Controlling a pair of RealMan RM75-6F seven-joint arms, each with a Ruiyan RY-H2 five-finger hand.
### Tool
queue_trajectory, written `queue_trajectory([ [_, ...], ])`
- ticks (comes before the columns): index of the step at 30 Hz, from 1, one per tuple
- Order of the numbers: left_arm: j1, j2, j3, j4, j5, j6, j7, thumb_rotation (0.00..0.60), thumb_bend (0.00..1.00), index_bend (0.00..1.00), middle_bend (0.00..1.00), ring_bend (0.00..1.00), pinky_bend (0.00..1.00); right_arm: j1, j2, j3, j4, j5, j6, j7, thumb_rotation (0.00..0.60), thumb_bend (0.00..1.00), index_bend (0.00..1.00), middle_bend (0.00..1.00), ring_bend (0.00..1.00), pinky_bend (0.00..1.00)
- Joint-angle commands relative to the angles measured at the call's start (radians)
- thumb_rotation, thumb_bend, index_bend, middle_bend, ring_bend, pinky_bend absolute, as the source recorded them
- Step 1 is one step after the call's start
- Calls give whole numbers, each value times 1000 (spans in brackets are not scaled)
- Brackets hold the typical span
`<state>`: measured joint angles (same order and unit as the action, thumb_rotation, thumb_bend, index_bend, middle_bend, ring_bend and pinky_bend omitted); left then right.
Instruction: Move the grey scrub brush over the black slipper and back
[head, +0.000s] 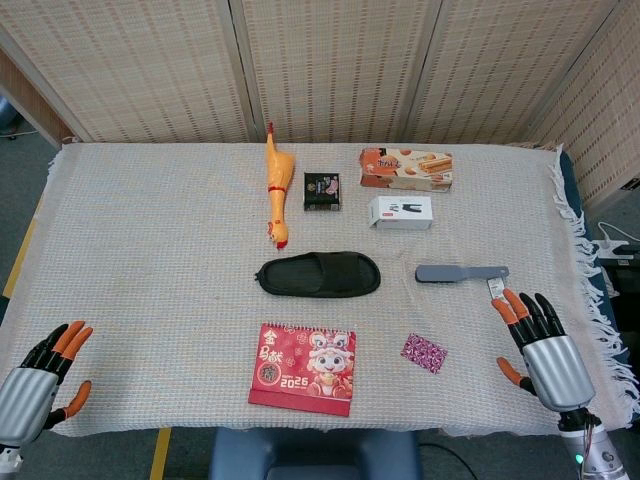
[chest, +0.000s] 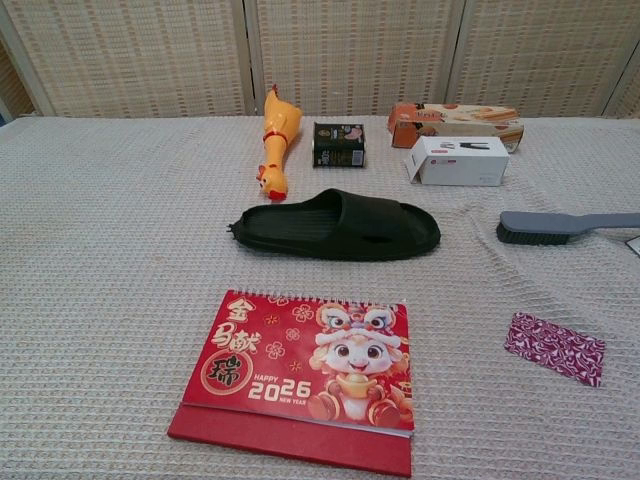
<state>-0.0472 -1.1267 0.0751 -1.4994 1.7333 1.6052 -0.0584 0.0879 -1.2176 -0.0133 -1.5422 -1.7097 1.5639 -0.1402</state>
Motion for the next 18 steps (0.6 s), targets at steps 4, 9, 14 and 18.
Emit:
queue_trajectory([
  [4, -5, -4, 1, -3, 2, -11, 13, 582, 444, 0, 0, 0, 186, -5, -13, 17, -6, 66, -34, -45, 600, 145, 0, 0, 0, 11],
  [9, -8, -3, -1, -7, 15, -1, 8, 583, 448, 0, 0, 0, 186, 34, -36, 61, -2, 133, -103, -97, 600, 146, 0, 0, 0, 27],
  [14, -24, -2, -2, -9, 9, -29, -6, 587, 447, 0, 0, 0, 187, 177, -55, 157, 18, 258, -315, -153, 600, 146, 0, 0, 0, 75],
  [18, -26, -5, -7, -1, 20, -12, -19, 587, 448, 0, 0, 0, 187, 293, -93, 222, 67, 407, -501, -211, 600, 146, 36, 2, 0, 94],
])
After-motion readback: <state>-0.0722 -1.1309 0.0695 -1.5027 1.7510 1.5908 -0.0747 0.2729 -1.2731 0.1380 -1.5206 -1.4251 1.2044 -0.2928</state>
